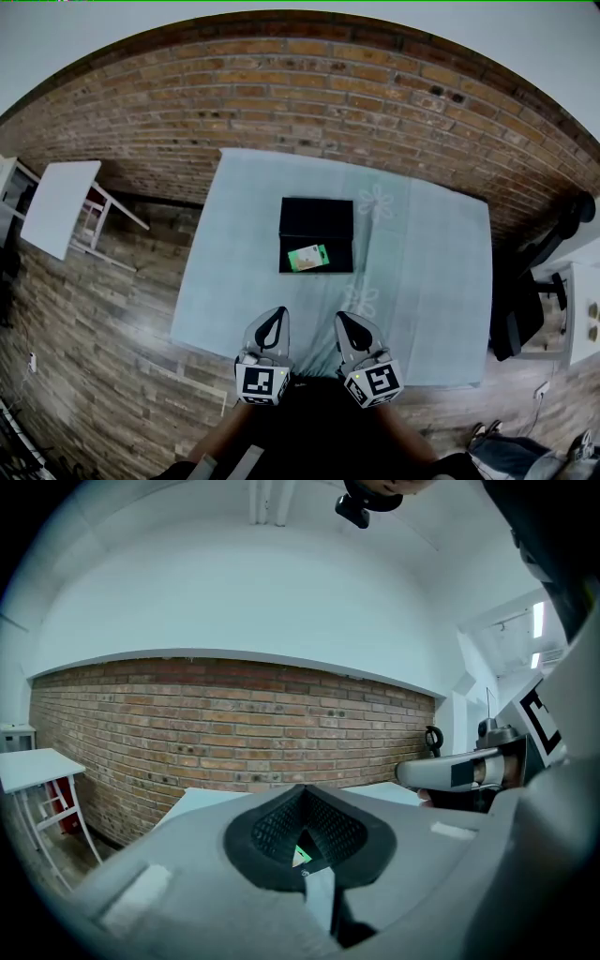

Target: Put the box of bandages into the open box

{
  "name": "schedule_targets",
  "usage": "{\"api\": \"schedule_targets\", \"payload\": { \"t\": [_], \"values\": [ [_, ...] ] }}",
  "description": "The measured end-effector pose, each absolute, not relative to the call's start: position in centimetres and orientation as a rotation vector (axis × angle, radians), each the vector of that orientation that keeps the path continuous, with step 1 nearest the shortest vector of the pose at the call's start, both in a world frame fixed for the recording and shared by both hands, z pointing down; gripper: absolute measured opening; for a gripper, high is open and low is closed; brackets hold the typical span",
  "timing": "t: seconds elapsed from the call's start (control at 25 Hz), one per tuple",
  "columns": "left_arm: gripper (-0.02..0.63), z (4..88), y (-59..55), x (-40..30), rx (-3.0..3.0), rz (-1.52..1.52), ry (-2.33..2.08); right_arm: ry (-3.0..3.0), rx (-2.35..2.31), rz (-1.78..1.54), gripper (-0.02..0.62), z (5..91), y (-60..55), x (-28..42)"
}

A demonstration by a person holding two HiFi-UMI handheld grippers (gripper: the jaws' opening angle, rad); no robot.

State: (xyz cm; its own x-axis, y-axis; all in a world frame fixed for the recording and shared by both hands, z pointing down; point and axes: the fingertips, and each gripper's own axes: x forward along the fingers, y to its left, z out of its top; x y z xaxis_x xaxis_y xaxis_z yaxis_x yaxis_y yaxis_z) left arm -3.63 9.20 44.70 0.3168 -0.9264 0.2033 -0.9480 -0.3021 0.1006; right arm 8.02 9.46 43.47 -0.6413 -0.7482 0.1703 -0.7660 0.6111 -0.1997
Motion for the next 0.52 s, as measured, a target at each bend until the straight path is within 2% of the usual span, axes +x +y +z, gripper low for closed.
{"api": "schedule_targets", "payload": {
  "t": [0.52],
  "values": [
    [0.0, 44.88, 10.1, -4.0, 2.376, 0.159, -1.719, -2.757, 1.265, 0.386, 0.0, 43.58, 10.1, 7.24]
  ]
}}
